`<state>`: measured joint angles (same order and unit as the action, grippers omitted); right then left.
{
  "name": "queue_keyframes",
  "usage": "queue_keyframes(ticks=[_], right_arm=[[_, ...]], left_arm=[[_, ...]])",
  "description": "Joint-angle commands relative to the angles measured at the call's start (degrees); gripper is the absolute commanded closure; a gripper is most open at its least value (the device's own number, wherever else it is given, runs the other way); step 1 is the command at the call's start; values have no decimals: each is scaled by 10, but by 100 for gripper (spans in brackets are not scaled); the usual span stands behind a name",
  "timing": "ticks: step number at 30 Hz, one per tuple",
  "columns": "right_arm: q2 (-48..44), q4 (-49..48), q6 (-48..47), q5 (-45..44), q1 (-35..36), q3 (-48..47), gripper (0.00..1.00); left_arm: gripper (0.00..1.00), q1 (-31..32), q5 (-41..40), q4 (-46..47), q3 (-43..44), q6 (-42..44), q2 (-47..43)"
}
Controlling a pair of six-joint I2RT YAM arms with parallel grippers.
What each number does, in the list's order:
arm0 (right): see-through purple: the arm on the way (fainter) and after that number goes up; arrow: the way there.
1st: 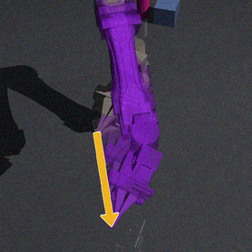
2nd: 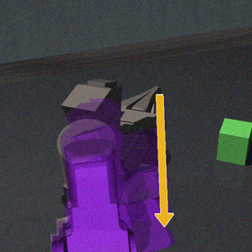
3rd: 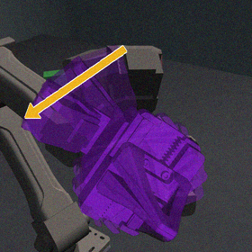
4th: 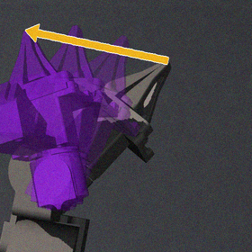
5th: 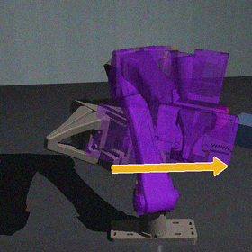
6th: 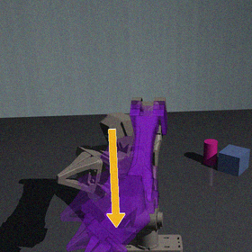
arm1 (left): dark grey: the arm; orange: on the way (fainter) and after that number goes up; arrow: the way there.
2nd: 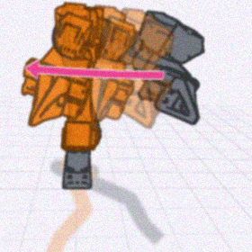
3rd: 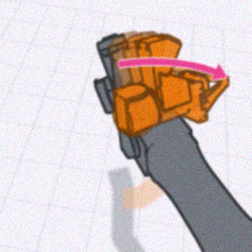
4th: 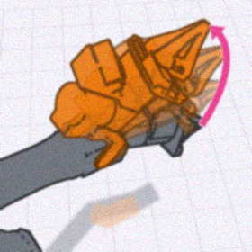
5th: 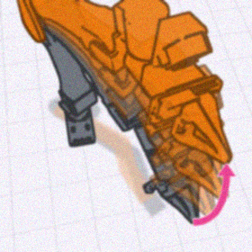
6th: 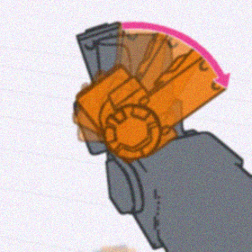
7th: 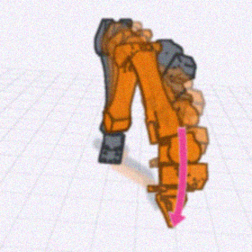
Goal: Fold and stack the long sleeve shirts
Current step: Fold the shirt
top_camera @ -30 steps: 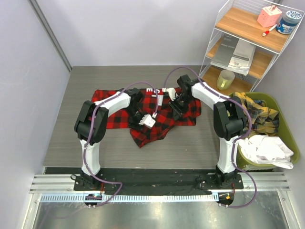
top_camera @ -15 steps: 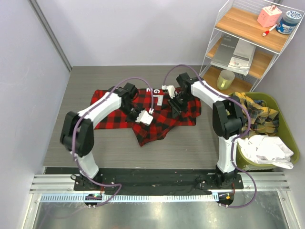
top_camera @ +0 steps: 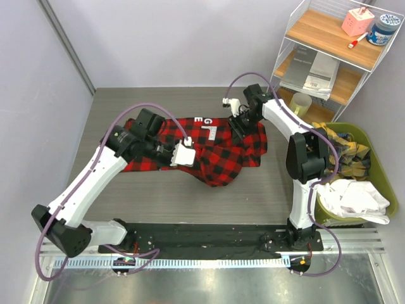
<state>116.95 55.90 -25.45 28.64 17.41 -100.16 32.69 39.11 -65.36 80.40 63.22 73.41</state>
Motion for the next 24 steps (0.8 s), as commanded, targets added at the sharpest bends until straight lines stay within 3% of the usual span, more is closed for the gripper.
queue_keyframes(ticks=[1,6,7,13,18,22,24], right_arm=[[-38,13,-6,3,-12,-35,52],[-35,22,-4,-8,-33,-71,42],[-33,24,-5,-10,-38,-85,40],[-30,33,-3,-20,-69,-110,28],[-25,34,4,-30,-92,-121,27],[-18,34,19,-22,-108,-128,29],[-16,37,19,-18,-112,-128,32]], left_arm=[[100,71,-3,97,25,-225,-33],[100,125,-94,223,63,-447,7],[100,125,-154,238,72,-480,36],[100,71,-273,325,151,-656,112],[100,-11,-337,390,180,-688,156],[100,-63,-343,432,217,-684,205],[100,-103,-299,500,216,-684,227]])
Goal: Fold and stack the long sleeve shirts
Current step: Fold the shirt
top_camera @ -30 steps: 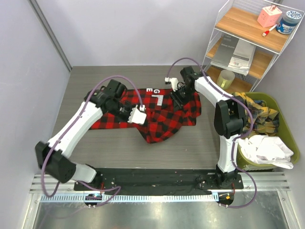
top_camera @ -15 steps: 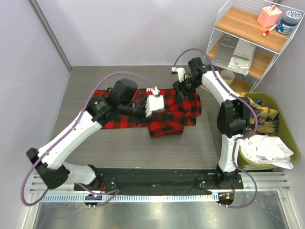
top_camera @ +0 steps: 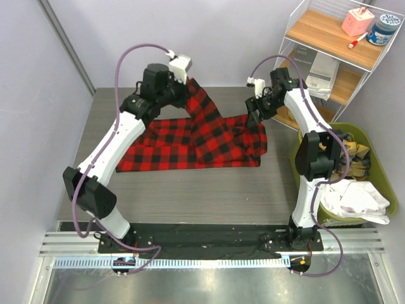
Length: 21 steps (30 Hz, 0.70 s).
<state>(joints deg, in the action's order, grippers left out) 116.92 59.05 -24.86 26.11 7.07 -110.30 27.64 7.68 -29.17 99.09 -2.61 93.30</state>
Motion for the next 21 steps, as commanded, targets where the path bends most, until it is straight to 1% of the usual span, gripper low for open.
queue_keyframes(ticks=[1,2,3,6,7,9,10,13,16,18,19,20,21], right_arm=[[-15,10,12,15,-8,-24,34],[-16,12,10,19,-9,-22,35],[-17,12,9,25,-8,-19,37],[-20,7,10,46,-8,3,41],[-20,4,11,52,-8,16,43],[-21,-2,17,70,-7,28,45],[-22,-9,22,74,-7,41,46],[-28,-28,32,90,-6,63,48],[-38,-47,39,104,-4,87,48],[-42,-53,42,113,0,104,50],[-41,-53,43,117,1,107,50],[-41,-53,42,119,3,112,50],[-41,-53,43,123,5,119,51]], left_arm=[[100,-64,29,164,26,-26,35],[100,-73,42,195,24,-24,46],[100,-80,71,234,29,-17,71],[100,-100,114,268,80,12,119],[100,-106,152,273,110,16,152],[100,-110,196,288,133,23,180],[100,-110,230,306,148,23,197],[100,-110,270,335,166,23,220],[100,-109,304,354,172,19,242],[100,-110,360,355,167,23,242],[100,-111,384,343,153,59,238],[100,-115,432,330,142,76,221],[100,-118,449,323,110,94,210]])
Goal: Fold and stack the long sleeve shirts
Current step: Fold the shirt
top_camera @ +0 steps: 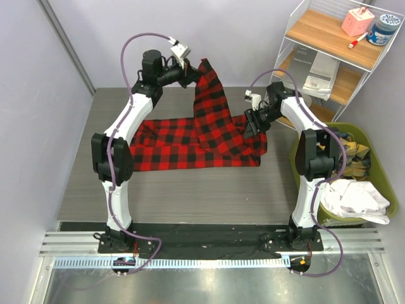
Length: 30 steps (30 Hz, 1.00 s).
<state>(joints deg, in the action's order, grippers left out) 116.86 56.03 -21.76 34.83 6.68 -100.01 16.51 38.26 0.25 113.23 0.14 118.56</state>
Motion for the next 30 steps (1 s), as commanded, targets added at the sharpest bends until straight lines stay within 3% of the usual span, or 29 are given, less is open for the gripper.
queue_keyframes(ticks=[1,4,6,8,9,11,12,14,18,22,30], right_arm=[[-40,-24,13,38,11,21,51],[-41,-27,13,38,15,42,53],[-40,-30,12,39,18,60,54],[-39,-33,14,36,22,72,55],[-37,-37,15,35,23,82,55],[-31,-43,22,31,24,89,56],[-28,-44,23,30,24,93,56],[-17,-46,29,23,25,96,57],[-3,-47,30,13,25,96,58],[-1,-38,21,10,26,96,60],[-9,-1,-7,6,26,87,60]], left_arm=[[100,-13,164,24,-52,92,-55],[100,-43,254,-52,-119,156,-103],[100,-60,293,-225,-134,318,-127],[100,-75,285,-338,-137,500,-137],[100,-79,278,-454,-135,565,-137],[100,-92,244,-549,-124,661,-129],[100,-97,230,-628,-119,780,-124],[100,-111,185,-688,-112,867,-103],[100,-140,137,-671,-135,950,-90],[100,-157,96,-588,-174,1007,-91],[99,-189,49,-581,-175,1135,-54]])
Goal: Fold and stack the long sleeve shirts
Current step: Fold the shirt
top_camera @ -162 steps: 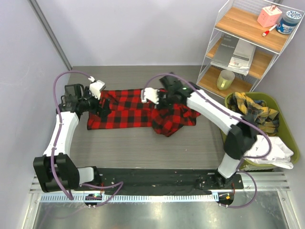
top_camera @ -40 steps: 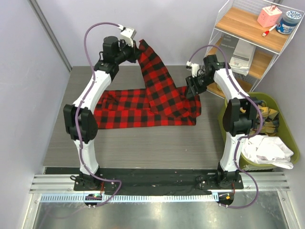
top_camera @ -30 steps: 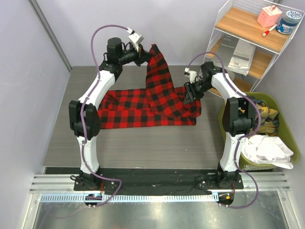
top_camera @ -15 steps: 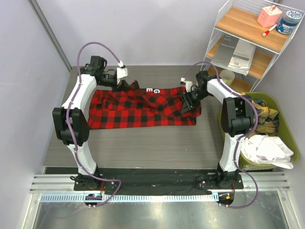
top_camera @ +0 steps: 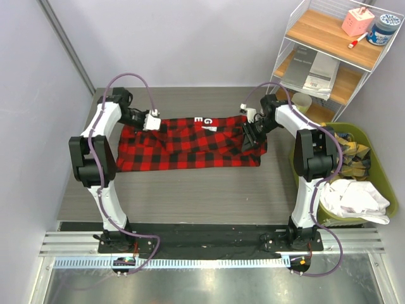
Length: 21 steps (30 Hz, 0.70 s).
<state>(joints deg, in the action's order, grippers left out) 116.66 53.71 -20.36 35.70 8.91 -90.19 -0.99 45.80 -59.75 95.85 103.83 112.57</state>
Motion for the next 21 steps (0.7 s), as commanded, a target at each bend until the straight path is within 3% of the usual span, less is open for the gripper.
queue_keyframes(ticks=[1,4,8,10,14,15,20,21], right_arm=[[-9,23,-24,-3,4,-10,60],[-18,28,-25,-4,5,-12,60],[-37,45,-34,1,4,-24,61],[-51,45,-35,2,5,-26,61],[-50,31,-21,-10,17,-40,61],[-48,25,-19,-15,23,-43,61],[-20,-17,10,-62,56,-72,61],[-12,-19,15,-65,59,-80,61]], left_arm=[[87,-18,-30,30,-10,91,5],[63,-31,-36,96,-38,44,-11],[58,-70,-25,182,-65,-127,-44],[46,-89,-25,183,-65,-183,-61],[39,-90,-28,191,-82,-306,-95],[32,-83,-27,191,-85,-338,-97],[30,-58,-20,206,-78,-431,-101],[30,-36,-32,217,-75,-482,-98]])
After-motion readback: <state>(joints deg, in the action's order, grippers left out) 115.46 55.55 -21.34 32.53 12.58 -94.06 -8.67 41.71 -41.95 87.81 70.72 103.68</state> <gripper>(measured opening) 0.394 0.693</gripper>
